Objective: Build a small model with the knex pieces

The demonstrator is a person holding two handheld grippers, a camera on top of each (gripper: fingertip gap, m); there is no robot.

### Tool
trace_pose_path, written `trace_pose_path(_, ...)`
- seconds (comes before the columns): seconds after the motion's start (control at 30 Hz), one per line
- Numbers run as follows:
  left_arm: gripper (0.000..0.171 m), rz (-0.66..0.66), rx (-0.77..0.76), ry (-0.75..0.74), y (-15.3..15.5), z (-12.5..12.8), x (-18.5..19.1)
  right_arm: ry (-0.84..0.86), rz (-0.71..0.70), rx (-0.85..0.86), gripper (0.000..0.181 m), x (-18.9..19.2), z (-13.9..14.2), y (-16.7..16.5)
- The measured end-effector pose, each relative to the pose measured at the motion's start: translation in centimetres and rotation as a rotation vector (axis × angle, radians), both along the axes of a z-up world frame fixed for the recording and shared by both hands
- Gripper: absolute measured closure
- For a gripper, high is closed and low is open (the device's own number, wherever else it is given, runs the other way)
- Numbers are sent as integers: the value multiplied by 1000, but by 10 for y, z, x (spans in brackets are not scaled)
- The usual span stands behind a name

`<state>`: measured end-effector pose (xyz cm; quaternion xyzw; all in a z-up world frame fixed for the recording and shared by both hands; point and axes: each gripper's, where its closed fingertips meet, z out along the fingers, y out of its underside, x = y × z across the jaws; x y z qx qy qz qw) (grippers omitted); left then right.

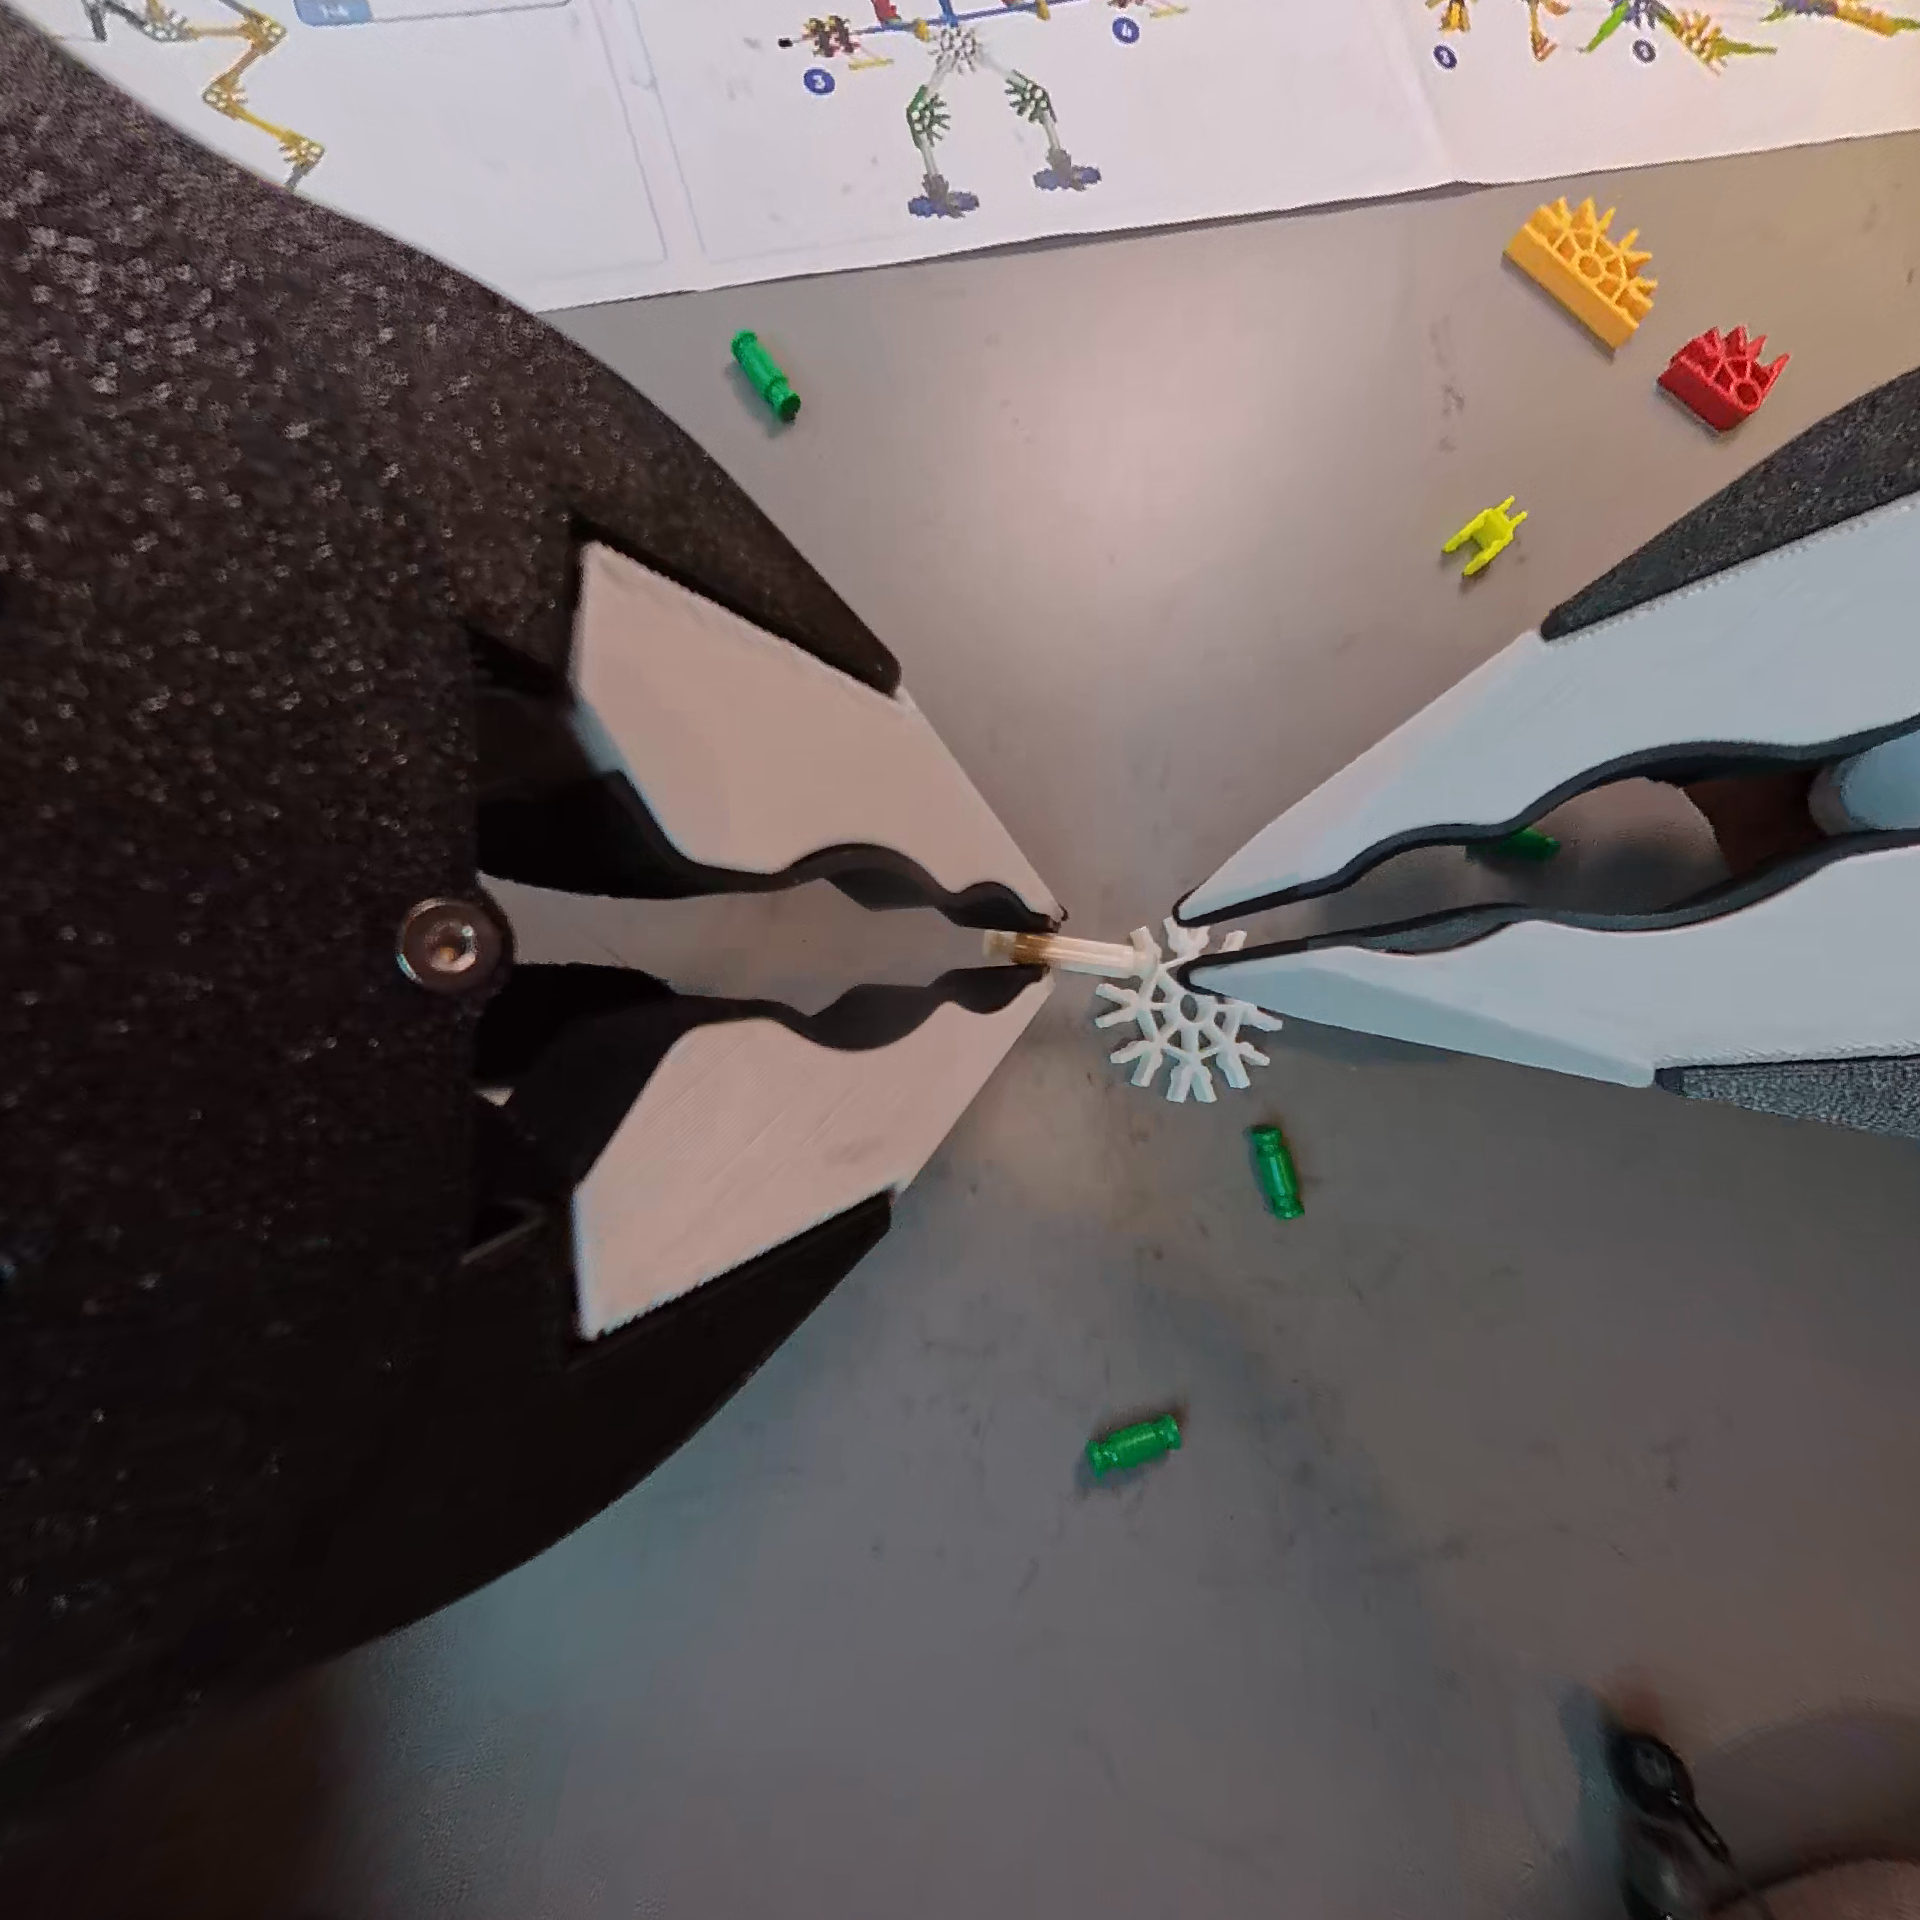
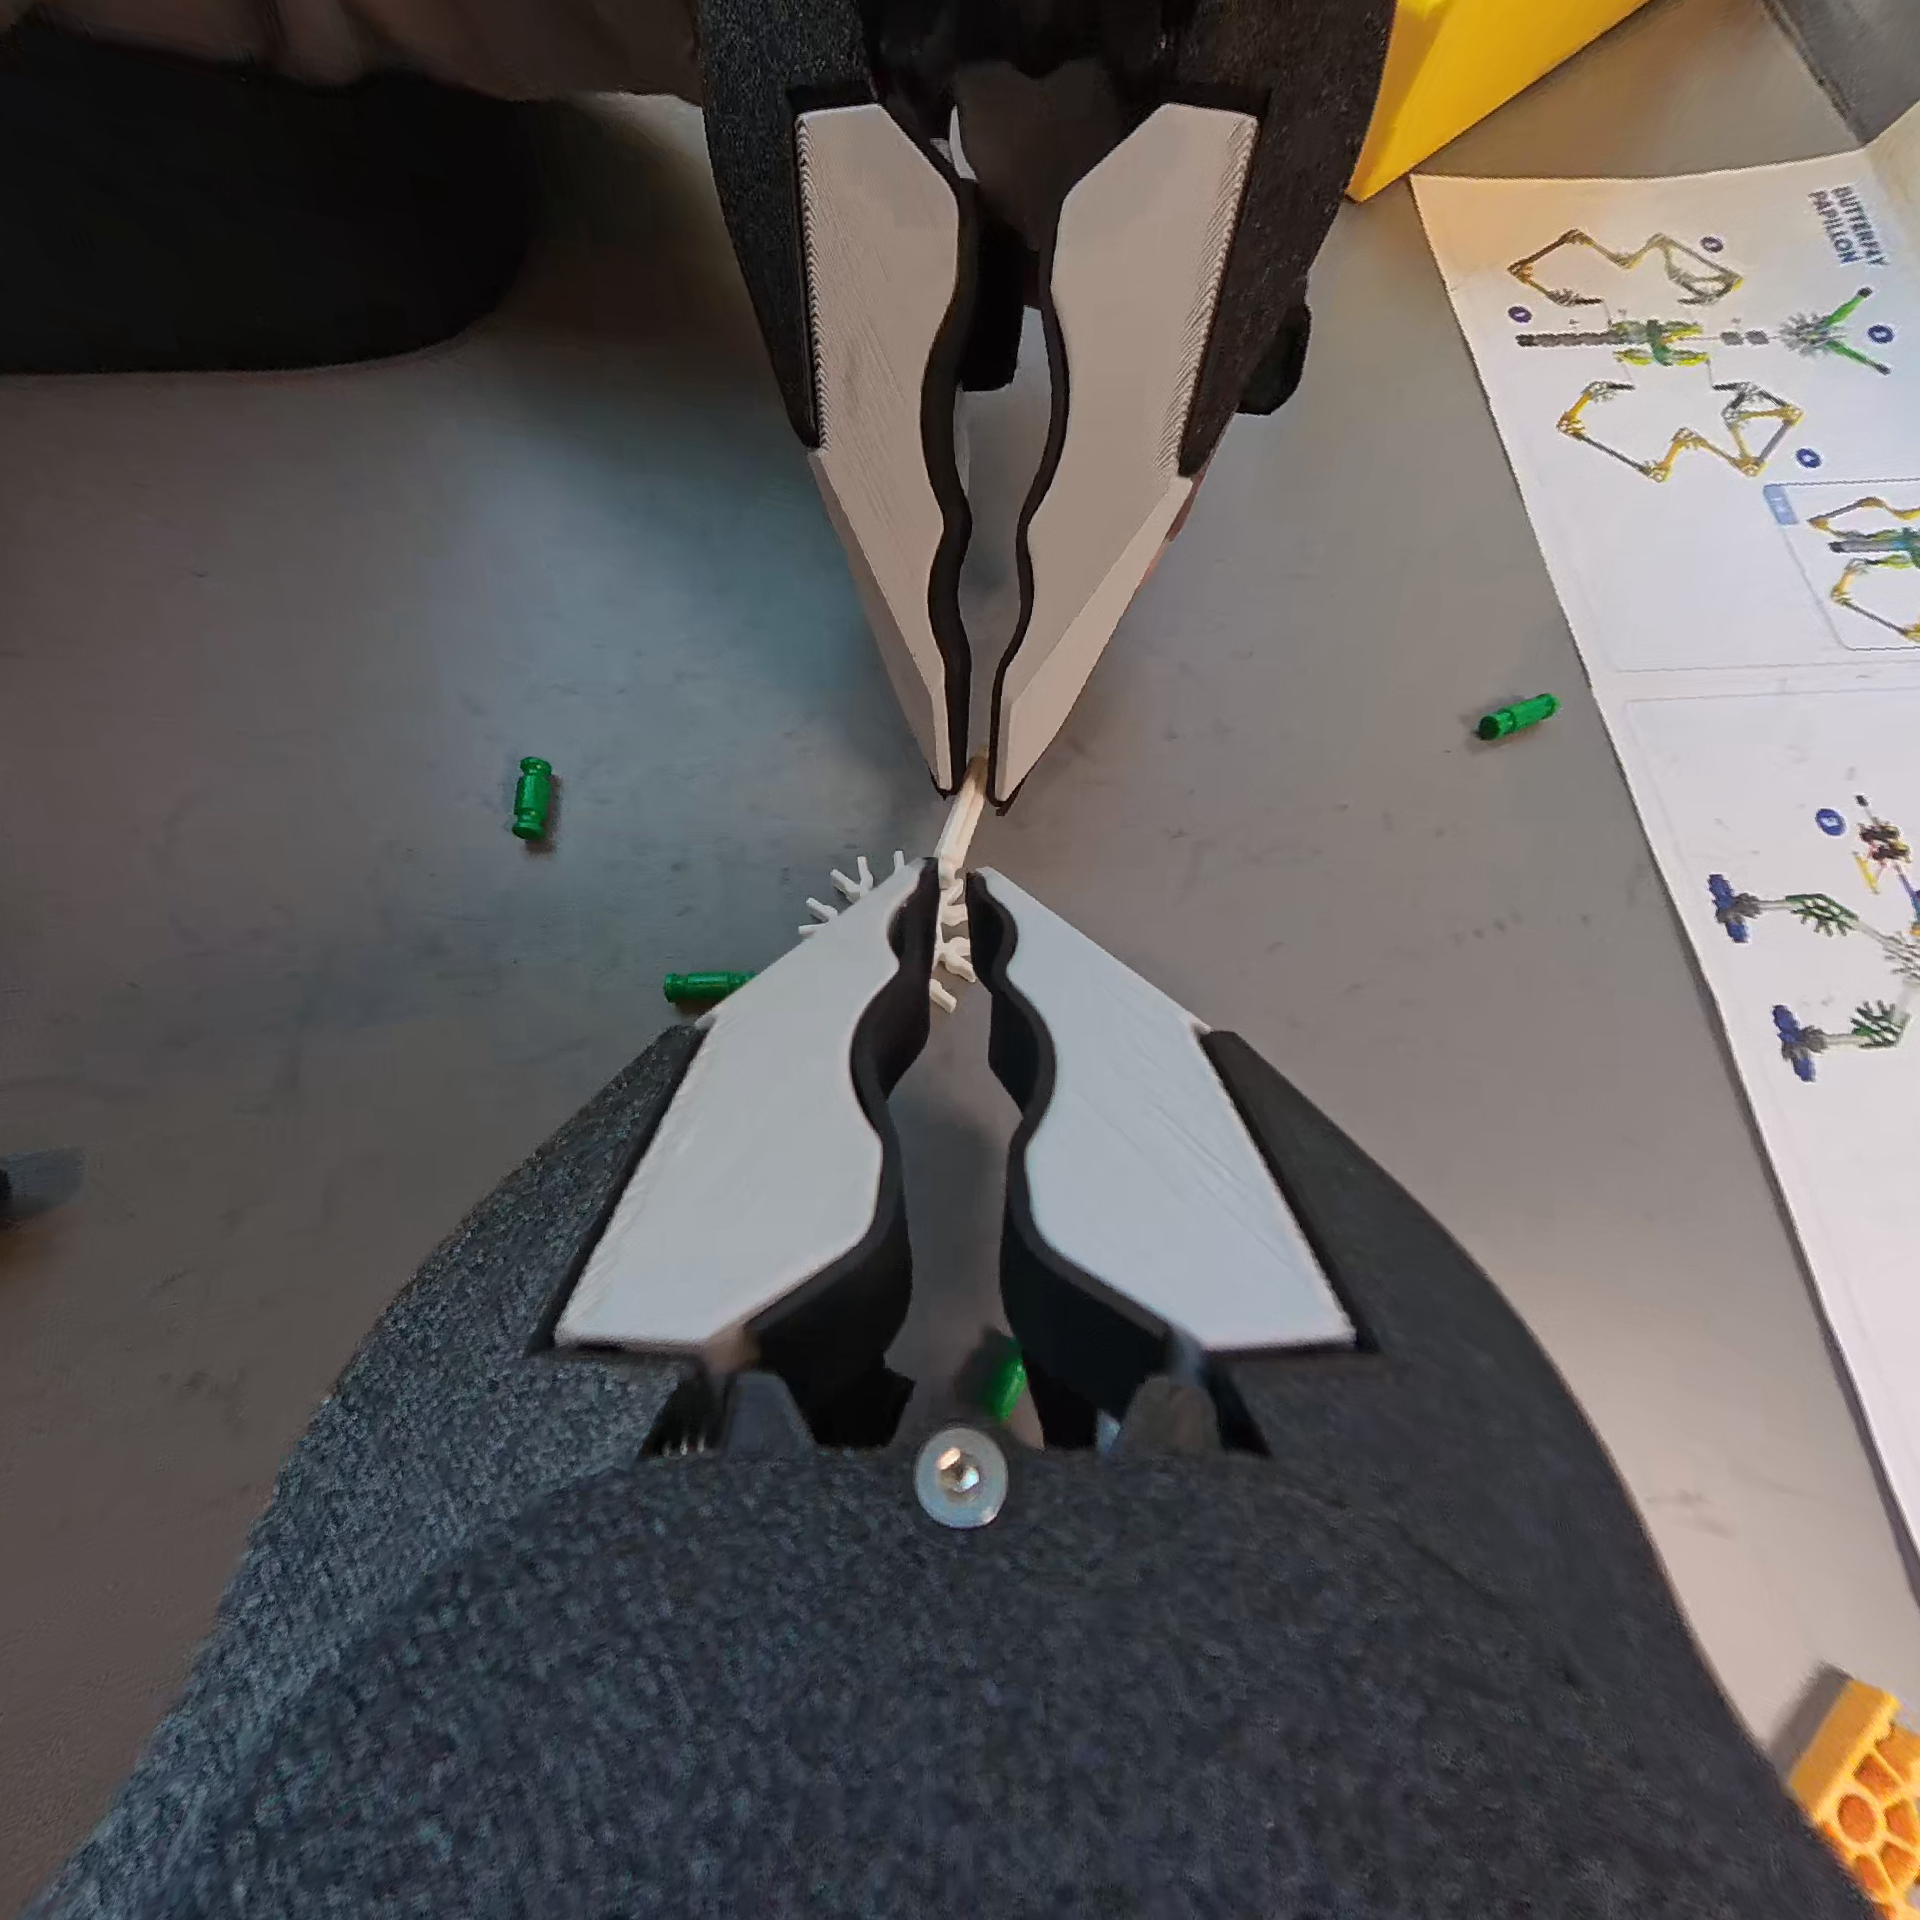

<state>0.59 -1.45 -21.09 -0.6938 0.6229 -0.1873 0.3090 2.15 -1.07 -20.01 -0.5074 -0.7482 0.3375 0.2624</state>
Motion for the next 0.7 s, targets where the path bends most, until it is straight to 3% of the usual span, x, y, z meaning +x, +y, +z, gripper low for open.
trace_pose_path(0.7, 164, -23, -2, 3, -1, -8, 6, -193, 57, 117, 181, 0, -12, -13)
